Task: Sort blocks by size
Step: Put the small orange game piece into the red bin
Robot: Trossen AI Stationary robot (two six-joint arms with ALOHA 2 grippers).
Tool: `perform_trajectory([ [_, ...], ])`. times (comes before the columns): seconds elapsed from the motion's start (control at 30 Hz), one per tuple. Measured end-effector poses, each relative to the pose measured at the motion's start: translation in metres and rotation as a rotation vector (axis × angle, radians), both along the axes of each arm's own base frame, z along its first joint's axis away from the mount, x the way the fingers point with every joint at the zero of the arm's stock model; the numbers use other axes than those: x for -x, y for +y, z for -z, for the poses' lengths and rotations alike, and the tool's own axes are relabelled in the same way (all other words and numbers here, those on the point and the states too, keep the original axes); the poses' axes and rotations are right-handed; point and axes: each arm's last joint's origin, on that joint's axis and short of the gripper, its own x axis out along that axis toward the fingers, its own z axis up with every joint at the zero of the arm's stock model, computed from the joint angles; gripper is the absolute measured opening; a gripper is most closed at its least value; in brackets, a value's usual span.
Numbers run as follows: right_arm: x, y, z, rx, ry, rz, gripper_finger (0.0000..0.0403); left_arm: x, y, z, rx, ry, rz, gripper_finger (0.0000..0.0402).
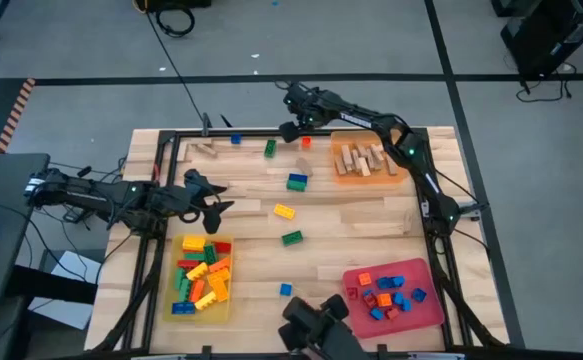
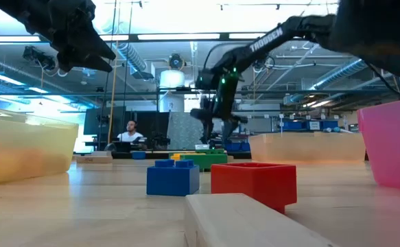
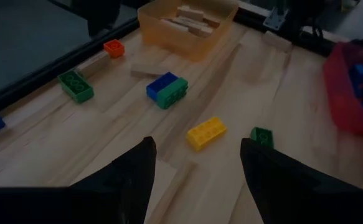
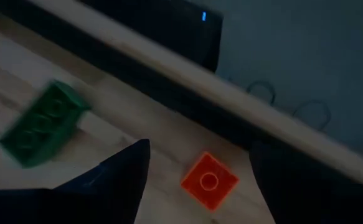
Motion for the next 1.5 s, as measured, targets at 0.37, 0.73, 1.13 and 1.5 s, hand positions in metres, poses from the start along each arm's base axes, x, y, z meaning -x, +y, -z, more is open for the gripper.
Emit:
perform_trajectory([
  [0.37,0.001,-0.009,0.028,-0.102,-0.010,-0.130,0.0295,0.000,0.002,-0.001,-0.008,-0.019,-0.063,0.0241],
  [0.73,0.002,0.011,0.029,-0.382,-0.105,-0.358,0.0291,0.000,0.002,-0.002,-0.022,-0.036,-0.091,0.0241],
  [1.13,-0.009,0.034,0.031,-0.205,0.098,-0.624,0.0289,-0.001,0.002,-0.004,-0.020,-0.052,-0.093,0.0241],
  [1.5,-0.025,0.055,0.031,-0.130,0.143,-0.748,0.0284,-0.001,0.002,-0.004,-0.021,-0.052,-0.093,0.0241],
])
